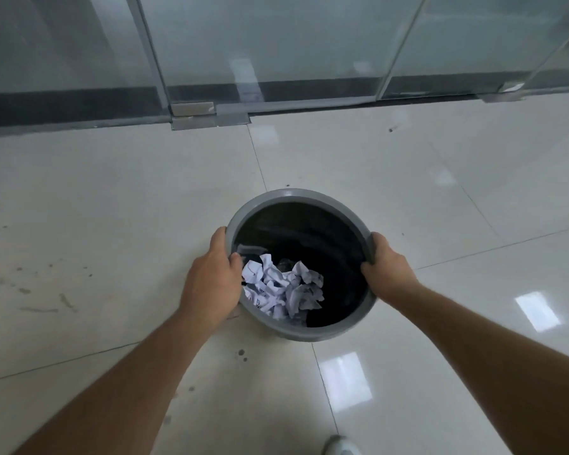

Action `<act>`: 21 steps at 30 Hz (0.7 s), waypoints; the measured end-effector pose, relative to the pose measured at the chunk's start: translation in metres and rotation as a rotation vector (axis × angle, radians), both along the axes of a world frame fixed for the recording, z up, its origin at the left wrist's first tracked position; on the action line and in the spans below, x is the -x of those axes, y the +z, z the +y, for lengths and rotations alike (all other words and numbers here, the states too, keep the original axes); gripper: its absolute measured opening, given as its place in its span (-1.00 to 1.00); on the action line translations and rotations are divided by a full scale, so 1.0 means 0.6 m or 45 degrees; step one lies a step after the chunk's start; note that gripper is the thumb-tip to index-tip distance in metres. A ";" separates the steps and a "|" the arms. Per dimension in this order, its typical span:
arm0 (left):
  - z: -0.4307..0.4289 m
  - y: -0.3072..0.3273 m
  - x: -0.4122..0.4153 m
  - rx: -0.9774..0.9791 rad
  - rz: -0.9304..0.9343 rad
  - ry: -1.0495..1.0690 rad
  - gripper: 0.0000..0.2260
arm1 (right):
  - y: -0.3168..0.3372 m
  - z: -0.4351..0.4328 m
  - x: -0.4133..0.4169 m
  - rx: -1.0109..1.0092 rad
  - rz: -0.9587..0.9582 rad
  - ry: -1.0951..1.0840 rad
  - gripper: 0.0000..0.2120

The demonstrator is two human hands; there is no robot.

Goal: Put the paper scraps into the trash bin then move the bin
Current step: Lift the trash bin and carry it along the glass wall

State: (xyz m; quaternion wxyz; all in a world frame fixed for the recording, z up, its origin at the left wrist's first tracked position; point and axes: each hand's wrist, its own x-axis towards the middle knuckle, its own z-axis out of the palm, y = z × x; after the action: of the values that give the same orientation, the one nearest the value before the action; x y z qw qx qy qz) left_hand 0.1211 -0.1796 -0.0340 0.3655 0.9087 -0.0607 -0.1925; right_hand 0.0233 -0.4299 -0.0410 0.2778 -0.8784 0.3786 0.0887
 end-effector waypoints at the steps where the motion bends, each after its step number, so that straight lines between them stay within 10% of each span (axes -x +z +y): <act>1: 0.010 0.053 -0.002 0.000 0.014 0.017 -0.66 | 0.051 0.007 -0.004 -0.014 -0.006 0.019 -0.64; 21: 0.121 1.377 -0.130 0.120 -0.444 0.237 -0.83 | 1.382 0.071 -0.235 0.062 -0.661 0.332 -0.71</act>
State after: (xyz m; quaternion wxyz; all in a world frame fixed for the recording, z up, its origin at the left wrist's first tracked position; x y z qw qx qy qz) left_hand 0.1992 -0.1073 0.7925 0.4077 0.9119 -0.0476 0.0055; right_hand 0.1641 -0.3873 0.7883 0.3305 -0.9194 0.1809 -0.1132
